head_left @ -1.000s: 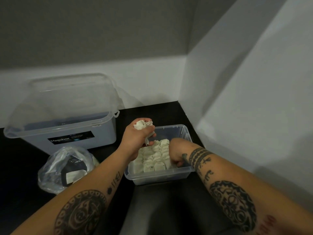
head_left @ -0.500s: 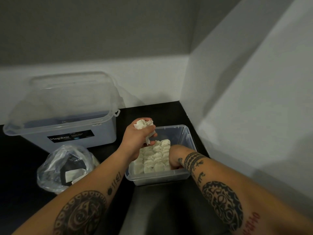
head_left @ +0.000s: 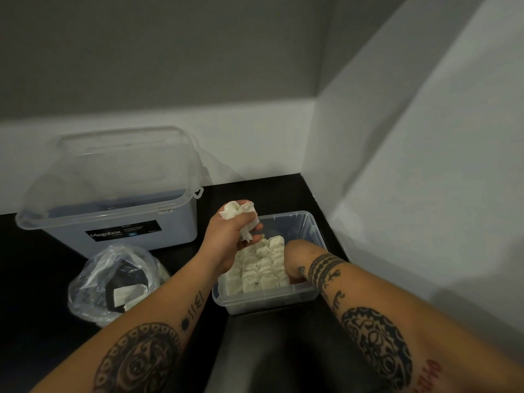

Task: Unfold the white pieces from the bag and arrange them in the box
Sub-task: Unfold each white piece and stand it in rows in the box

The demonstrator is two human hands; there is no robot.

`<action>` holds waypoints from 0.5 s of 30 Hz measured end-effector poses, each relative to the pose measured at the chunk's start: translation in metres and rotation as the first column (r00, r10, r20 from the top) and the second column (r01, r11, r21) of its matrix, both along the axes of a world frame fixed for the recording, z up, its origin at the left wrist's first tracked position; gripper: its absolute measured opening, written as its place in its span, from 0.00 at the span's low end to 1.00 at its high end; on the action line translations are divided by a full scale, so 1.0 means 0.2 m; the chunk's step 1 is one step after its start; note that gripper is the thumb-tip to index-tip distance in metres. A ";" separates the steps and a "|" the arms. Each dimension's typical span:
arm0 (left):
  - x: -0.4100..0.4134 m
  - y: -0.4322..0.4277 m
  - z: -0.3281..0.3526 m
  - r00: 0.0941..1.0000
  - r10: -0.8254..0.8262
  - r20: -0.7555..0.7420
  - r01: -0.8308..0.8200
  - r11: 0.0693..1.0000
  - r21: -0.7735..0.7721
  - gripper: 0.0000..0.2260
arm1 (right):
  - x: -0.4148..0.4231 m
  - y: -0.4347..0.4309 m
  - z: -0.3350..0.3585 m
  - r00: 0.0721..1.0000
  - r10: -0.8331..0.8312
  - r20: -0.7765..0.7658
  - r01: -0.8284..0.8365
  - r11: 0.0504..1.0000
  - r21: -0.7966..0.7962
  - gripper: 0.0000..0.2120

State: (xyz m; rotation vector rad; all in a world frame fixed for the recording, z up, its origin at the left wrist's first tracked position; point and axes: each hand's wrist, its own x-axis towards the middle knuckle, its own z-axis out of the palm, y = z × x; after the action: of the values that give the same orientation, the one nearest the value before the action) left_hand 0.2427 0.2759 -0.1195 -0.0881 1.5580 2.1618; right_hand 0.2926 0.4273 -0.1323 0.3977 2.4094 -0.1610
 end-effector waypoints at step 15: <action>0.05 0.04 0.12 0.977 -0.175 0.126 0.161 0.980 0.114 0.15 | -0.03 0.11 0.36 0.757 -0.519 -0.397 0.011 0.618 -0.786 0.09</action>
State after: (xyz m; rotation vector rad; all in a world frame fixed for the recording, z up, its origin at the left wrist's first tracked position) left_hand 0.2531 0.2840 -0.0949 -0.0656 1.3262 2.0548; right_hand 0.2874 0.4486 -0.0605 0.3532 2.5488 -1.6151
